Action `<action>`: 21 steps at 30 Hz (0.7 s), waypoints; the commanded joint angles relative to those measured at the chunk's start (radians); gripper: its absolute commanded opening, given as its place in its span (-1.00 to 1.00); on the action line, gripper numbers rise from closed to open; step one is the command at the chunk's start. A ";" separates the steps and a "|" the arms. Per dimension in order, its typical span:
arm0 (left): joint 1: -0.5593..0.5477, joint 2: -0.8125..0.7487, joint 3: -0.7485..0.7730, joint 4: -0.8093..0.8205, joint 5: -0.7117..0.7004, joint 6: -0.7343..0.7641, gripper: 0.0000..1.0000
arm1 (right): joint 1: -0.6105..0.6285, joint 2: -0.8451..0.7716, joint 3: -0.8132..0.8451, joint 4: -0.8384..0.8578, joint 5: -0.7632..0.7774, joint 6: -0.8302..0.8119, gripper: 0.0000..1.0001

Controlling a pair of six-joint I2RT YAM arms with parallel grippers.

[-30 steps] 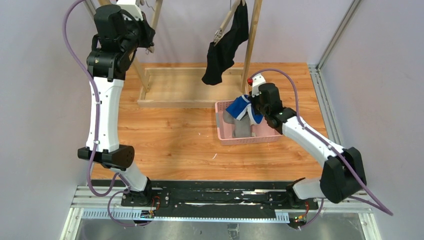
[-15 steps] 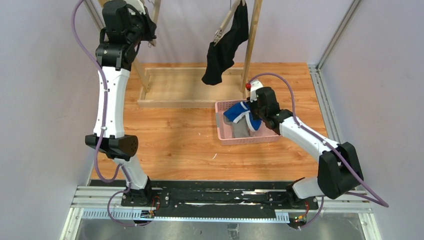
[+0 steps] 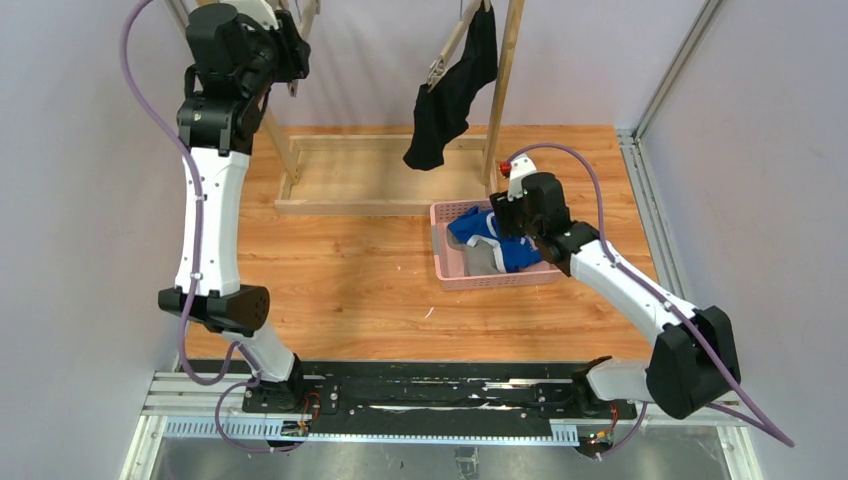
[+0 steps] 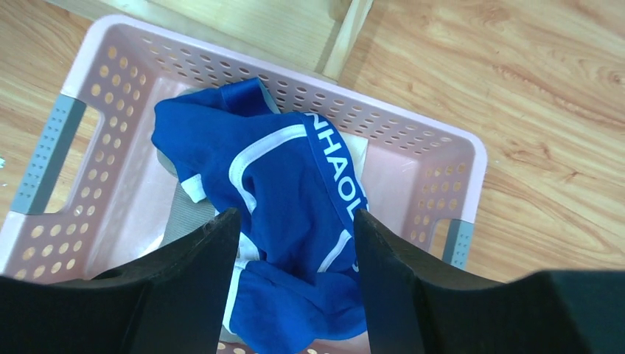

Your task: Remove the underwear clipped to the hanger

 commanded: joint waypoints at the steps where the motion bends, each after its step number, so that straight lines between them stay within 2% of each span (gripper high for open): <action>1: 0.006 -0.127 -0.046 0.057 -0.014 0.023 0.02 | -0.015 -0.074 -0.004 -0.009 0.020 0.002 0.18; 9: 0.006 -0.269 -0.158 0.030 -0.058 0.037 0.02 | -0.015 -0.181 -0.017 -0.019 0.017 0.006 0.18; 13: 0.002 -0.321 -0.187 0.031 -0.008 0.017 -0.08 | -0.015 -0.233 -0.035 -0.024 0.020 0.019 0.18; 15: -0.055 -0.317 -0.159 0.022 0.012 0.029 -0.11 | -0.015 -0.259 -0.045 -0.023 0.015 0.025 0.19; 18: -0.234 -0.268 -0.080 -0.013 -0.102 0.129 -0.05 | -0.013 -0.289 -0.052 -0.024 0.005 0.036 0.18; 21: -0.293 -0.199 -0.006 -0.012 -0.049 0.088 -0.01 | -0.011 -0.311 -0.052 -0.040 -0.001 0.047 0.19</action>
